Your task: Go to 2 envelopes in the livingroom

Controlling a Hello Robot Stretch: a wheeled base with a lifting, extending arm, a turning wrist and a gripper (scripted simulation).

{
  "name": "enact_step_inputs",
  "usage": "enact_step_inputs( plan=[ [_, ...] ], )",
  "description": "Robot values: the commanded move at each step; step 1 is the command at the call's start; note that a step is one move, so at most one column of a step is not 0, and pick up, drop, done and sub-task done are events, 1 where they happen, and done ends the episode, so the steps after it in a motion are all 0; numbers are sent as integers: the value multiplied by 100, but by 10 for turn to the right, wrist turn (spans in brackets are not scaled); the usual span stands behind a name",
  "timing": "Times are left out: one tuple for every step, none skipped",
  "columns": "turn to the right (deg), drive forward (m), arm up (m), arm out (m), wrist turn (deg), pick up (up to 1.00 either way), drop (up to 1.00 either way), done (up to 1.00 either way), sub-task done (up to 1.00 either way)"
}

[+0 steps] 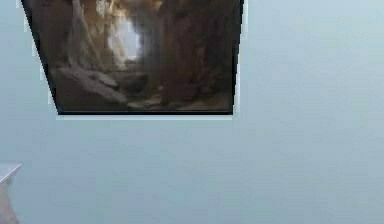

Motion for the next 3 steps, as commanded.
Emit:
enact_step_inputs(
  plan=[
    [-450, 0, 0, 0, 0, 0, 0, 0, 0],
    [-420, 0, 0, 0, 0, 0, 0, 0, 0],
    [-30, 0, 0, 0, 0, 0, 0, 0, 0]
  ],
)
